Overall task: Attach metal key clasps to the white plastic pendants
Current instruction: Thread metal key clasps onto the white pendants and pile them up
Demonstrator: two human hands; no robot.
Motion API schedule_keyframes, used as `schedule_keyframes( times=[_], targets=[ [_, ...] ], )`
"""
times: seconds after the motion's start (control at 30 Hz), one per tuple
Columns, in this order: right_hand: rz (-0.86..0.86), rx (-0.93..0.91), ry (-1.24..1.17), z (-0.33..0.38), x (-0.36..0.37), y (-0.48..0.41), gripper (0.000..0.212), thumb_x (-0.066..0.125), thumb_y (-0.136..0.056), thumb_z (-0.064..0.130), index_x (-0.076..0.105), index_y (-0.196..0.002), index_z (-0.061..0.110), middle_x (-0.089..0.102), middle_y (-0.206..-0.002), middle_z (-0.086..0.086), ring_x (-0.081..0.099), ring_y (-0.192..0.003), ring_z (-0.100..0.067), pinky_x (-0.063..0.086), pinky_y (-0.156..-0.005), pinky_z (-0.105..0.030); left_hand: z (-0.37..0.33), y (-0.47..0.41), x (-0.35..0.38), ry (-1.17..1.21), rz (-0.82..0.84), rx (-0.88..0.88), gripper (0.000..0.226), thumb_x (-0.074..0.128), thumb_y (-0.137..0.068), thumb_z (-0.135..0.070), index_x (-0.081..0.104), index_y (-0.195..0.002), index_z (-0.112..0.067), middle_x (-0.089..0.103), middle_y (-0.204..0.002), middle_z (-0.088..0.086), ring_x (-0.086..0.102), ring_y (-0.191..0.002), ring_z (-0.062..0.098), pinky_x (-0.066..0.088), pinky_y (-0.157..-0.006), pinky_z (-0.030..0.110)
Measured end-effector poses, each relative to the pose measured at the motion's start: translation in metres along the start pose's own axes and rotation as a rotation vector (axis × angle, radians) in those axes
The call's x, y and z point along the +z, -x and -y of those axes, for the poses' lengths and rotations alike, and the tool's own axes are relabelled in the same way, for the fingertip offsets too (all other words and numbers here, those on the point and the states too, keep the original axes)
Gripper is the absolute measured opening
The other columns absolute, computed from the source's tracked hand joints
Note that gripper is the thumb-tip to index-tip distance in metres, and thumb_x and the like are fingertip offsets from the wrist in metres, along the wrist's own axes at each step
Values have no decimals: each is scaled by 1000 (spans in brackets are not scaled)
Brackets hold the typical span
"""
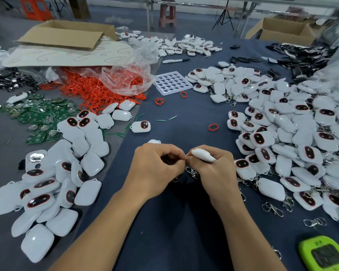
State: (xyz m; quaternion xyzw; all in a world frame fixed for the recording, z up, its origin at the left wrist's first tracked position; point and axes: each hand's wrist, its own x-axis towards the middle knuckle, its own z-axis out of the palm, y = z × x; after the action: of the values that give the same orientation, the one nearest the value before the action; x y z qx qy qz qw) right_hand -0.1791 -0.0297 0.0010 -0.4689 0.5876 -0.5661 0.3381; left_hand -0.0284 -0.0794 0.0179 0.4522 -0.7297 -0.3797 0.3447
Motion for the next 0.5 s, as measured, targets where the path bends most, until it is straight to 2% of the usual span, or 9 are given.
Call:
schedule_keyframes(
  times=[0.1, 0.2, 0.3, 0.37, 0.4, 0.5],
  targets=[
    [55, 27, 10, 1, -2, 1, 8, 68, -77, 9, 73, -73, 13, 63, -70, -15, 53, -67, -18, 44, -64, -39, -1, 1, -3, -6, 43, -18, 20, 70, -69, -26, 76, -79, -42, 72, -65, -14, 68, -65, 6, 59, -62, 29],
    [105, 44, 13, 1, -4, 1, 4, 68, -76, 10, 72, -75, 9, 57, -73, -23, 46, -67, -20, 38, -64, -40, -2, 3, -5, 17, 60, -23, 20, 69, -66, -25, 76, -76, -41, 71, -62, -12, 67, -60, 7, 57, -58, 25],
    [124, 38, 0, 3, -3, 2, 5, 68, -77, 12, 72, -76, 9, 58, -72, -21, 47, -67, -20, 39, -65, -41, -4, 2, -4, 42, 47, -31, 18, 66, -65, -24, 75, -71, -38, 70, -60, -10, 64, -54, 10, 52, -53, 21],
    [89, 37, -3, 4, -1, 2, 7, 68, -79, 15, 75, -78, 14, 65, -70, -8, 55, -68, -15, 46, -64, -37, -5, 0, -1, 60, -22, -52, 16, 65, -64, -26, 74, -67, -39, 68, -58, -11, 58, -49, 5, 45, -49, 16],
    [54, 46, -12, 5, 0, 3, 9, 68, -80, 17, 77, -80, 17, 68, -71, -3, 57, -68, -13, 48, -63, -31, -4, -1, 0, 68, -84, -73, 15, 65, -64, -27, 73, -66, -39, 67, -57, -13, 55, -48, 1, 41, -49, 12],
    [-72, 91, -86, 5, 2, 2, 22, 60, -76, 29, 79, -81, 20, 59, -68, -1, 49, -65, -11, 41, -58, -19, -1, -4, -1, -33, -296, -99, 16, 65, -65, -33, 70, -76, -43, 64, -62, -20, 56, -56, -1, 38, -54, 6]
  ],
)
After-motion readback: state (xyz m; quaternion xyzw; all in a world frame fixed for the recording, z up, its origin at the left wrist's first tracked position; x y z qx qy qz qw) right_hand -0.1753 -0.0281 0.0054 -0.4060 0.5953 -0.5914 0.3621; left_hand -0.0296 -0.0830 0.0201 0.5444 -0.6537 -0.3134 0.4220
